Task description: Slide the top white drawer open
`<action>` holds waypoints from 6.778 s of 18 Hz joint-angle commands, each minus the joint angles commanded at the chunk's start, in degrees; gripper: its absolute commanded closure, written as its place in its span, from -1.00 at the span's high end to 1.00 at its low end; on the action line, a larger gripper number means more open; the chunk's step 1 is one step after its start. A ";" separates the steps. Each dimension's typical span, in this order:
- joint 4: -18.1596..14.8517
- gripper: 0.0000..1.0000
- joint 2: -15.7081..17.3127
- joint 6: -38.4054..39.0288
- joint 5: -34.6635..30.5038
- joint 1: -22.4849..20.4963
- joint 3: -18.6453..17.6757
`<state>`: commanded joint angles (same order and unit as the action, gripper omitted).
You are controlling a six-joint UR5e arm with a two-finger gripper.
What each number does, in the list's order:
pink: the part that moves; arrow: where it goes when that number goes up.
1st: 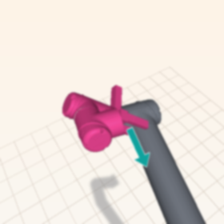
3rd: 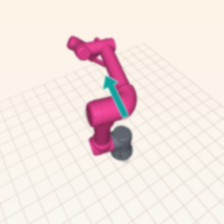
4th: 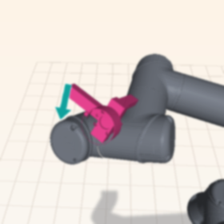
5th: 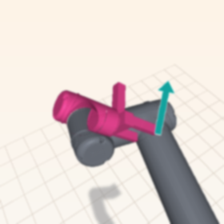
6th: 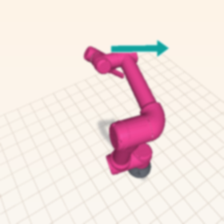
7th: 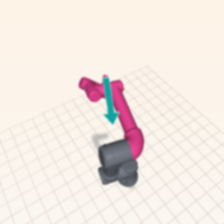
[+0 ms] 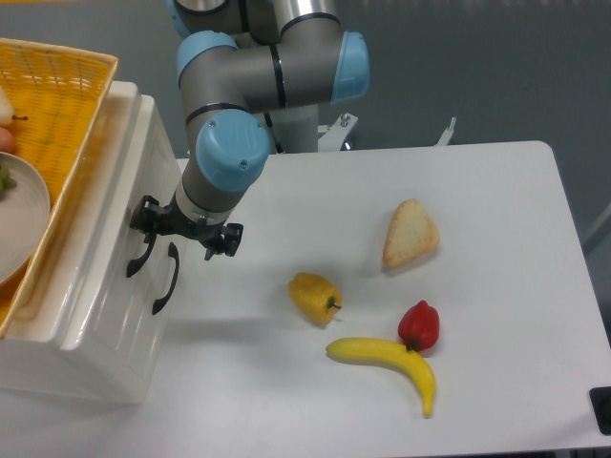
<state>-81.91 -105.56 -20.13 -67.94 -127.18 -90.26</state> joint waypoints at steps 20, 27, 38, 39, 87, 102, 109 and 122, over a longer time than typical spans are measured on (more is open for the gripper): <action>0.09 1.00 0.00 -2.02 -0.18 -1.75 0.70; -0.09 1.00 0.00 -3.25 -0.26 -2.11 0.88; -0.35 1.00 -0.09 -4.22 -3.43 -2.72 1.49; -0.35 1.00 0.00 -4.31 -3.43 -2.72 1.58; -0.79 1.00 -1.67 -12.13 -4.39 -10.90 3.96; -0.88 1.00 -2.11 -13.97 -4.39 -12.83 5.01; -1.32 1.00 -2.55 -13.80 -3.69 -12.74 4.66; -4.57 1.00 -3.08 -13.45 0.35 -13.45 4.48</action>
<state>-86.48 -108.63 -33.57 -67.59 -140.62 -85.78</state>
